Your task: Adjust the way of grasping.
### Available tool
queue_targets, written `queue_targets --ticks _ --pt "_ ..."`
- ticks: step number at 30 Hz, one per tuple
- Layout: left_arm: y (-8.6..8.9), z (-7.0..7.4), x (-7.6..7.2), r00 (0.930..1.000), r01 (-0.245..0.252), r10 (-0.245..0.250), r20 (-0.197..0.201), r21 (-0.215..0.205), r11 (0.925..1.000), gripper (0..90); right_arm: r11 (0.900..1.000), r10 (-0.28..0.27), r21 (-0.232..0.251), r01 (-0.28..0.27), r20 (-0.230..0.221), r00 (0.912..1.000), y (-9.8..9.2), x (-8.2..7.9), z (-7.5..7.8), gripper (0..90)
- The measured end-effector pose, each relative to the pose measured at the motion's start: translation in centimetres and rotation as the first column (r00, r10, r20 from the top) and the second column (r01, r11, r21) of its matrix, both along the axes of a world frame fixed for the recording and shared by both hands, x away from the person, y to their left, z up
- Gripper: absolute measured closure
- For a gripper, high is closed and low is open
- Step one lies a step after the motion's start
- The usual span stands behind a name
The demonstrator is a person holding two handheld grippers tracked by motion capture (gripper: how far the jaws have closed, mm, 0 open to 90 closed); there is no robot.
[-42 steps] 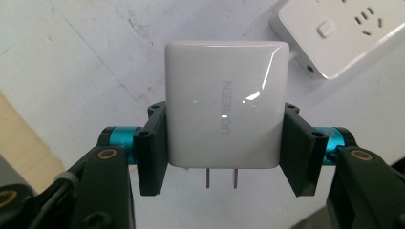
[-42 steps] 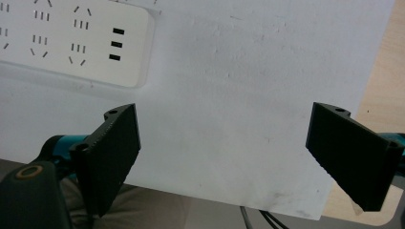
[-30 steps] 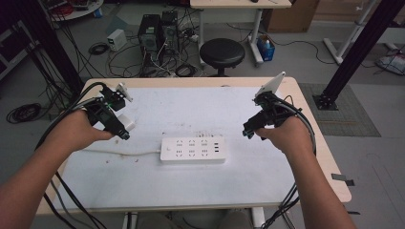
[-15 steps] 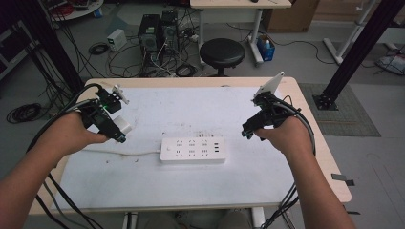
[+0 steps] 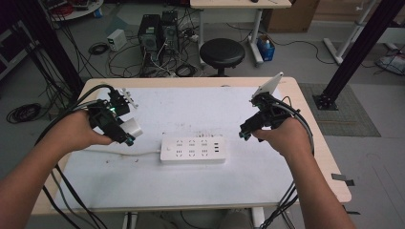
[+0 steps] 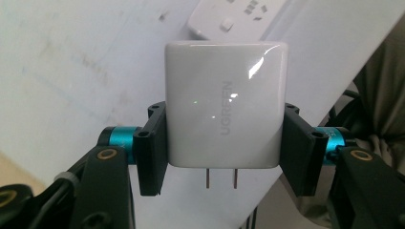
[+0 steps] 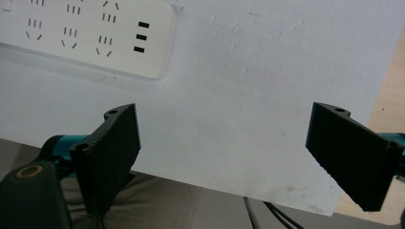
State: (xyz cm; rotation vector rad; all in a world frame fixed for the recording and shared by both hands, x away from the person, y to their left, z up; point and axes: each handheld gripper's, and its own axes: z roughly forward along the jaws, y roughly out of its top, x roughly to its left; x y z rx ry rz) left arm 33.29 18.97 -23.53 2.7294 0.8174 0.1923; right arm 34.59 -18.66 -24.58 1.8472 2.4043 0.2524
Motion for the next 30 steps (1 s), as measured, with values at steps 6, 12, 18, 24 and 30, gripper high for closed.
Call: queue_targets --ticks 6,12,18,24,30 --pt "-1.3 0.0 0.0 0.9914 0.131 -0.130 0.016 -0.052 0.9900 42.6 0.999 -0.020 0.028 0.020 -0.014 0.9997 -0.4 0.0 0.1 10.9" --pt "-2.1 0.0 -0.1 0.9766 0.214 -0.208 0.052 -0.129 0.9684 42.6 0.998 -0.033 0.060 0.034 -0.020 0.9993 -0.8 0.0 0.1 10.9" --pt "-2.5 -0.1 -0.2 0.9581 0.286 -0.277 0.072 -0.204 0.9362 42.6 0.993 -0.047 0.110 0.050 -0.025 0.9986 -1.2 -0.1 0.0 10.9" --pt "-3.2 -1.2 -0.1 0.9308 0.364 -0.359 0.071 -0.275 0.8899 42.6 0.979 -0.062 0.193 0.068 -0.033 0.9975 -1.4 -0.3 0.2 10.9" --pt "-3.8 -1.7 0.2 0.9222 0.384 -0.379 0.077 -0.289 0.8766 42.6 0.950 -0.057 0.304 0.070 -0.050 0.9971 -1.2 -0.7 0.0 10.9"
